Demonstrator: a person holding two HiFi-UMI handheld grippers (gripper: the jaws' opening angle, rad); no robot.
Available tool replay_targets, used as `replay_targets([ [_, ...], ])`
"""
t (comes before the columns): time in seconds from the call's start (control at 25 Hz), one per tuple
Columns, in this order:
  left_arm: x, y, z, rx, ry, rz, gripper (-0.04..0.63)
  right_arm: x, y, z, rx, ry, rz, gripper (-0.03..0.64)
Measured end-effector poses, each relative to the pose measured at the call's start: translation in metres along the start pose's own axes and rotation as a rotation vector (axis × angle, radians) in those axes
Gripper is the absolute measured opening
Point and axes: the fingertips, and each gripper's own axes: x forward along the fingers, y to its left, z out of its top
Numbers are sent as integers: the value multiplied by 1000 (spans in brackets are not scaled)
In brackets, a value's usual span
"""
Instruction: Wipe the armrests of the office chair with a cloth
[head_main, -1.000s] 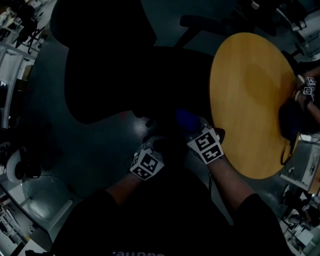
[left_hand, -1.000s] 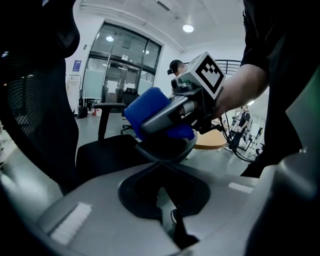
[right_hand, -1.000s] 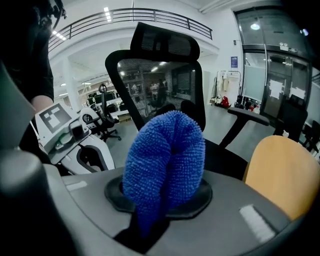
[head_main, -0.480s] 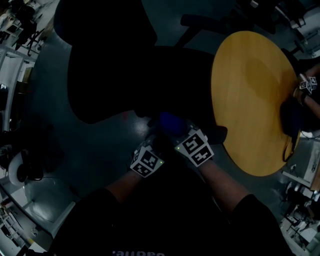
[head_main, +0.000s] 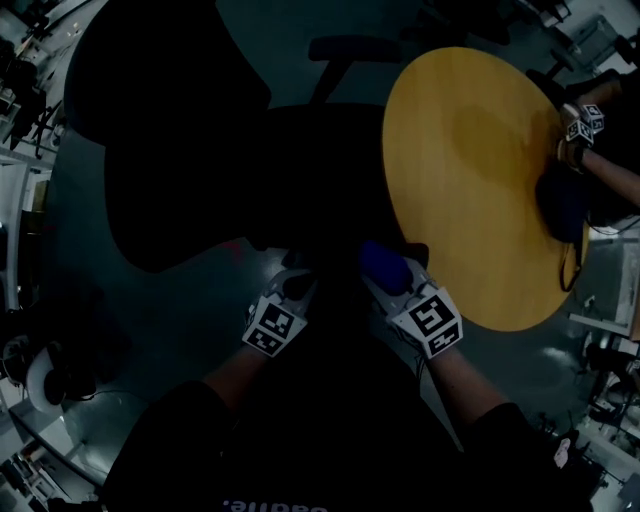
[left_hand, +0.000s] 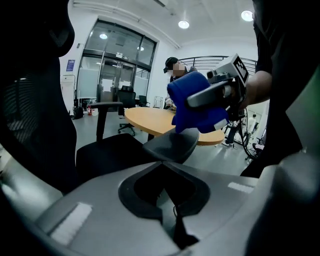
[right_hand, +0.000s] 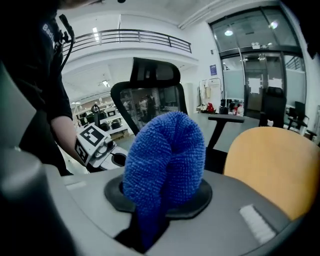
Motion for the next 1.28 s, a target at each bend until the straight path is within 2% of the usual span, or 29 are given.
replay_targets([
  [0.32, 0, 3, 4, 38, 31, -16, 14, -77, -73, -35, 50, -32, -272, 106],
  [0.52, 6, -5, 9, 66, 51, -35, 14, -99, -100, -73, 67, 24, -359, 106],
  [0.64, 8, -6, 10, 67, 62, -36, 14, -92, -97, -93, 93, 45, -351, 106],
  [0.84, 10, -8, 10, 65, 69, -37, 14, -68, -68, -103, 99, 62, -276, 107],
  [1.28, 10, -9, 10, 41, 40, -45, 14, 0, 4, -66, 23, 50, -84, 107],
])
